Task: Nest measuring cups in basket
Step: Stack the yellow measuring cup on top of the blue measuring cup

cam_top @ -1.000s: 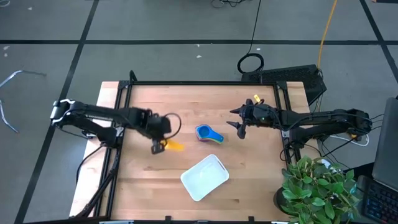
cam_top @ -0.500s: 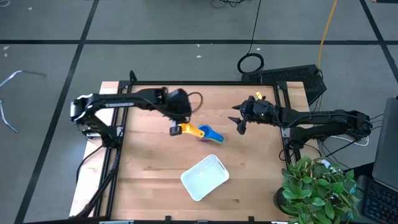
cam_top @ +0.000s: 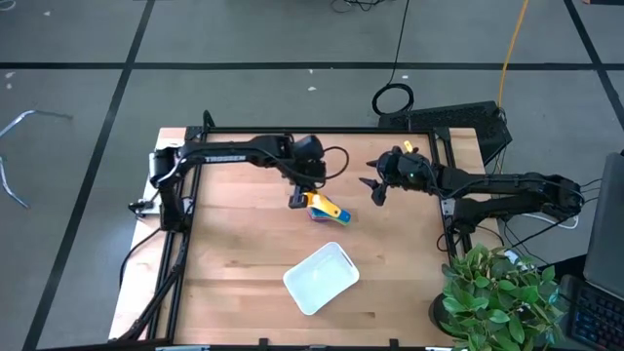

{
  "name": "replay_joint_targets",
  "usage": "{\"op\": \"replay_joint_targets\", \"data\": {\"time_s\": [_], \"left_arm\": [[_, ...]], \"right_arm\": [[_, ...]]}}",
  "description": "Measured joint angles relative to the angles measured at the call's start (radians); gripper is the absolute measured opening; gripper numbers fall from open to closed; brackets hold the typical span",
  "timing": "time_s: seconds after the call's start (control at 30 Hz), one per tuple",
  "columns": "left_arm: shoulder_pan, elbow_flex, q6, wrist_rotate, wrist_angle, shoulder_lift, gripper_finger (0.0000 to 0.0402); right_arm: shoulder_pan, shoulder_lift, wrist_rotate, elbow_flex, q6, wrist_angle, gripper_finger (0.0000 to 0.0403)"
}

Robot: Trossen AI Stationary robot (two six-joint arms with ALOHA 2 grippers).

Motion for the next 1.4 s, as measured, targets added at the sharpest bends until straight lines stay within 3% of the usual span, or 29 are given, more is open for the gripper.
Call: {"op": "replay_joint_targets", "data": {"time_s": [0.47,0.87,1.1,1.4], "left_arm": [[-0.015,0.0,-0.015,0.041,0.084,0.118,0.0007],[-0.015,0.0,-0.048,-0.038,0.05,0.132,0.0028],[-0.015,0.0,-0.034,-0.044,0.051,0.132,0.0018],[-0.015,0.0,-0.032,-0.05,0.059,0.132,0.0087]], "right_arm": [[-0.005,0.0,0.0,0.0,-0.001,0.0,0.0258],[-0.004,0.0,-0.003,0.0,0.0,0.0,0.0258],[-0.004,0.0,-0.004,0.0,-0.002,0.0,0.0258],[-0.004,0.0,-0.004,0.0,-0.002,0.0,0.0258]]}}
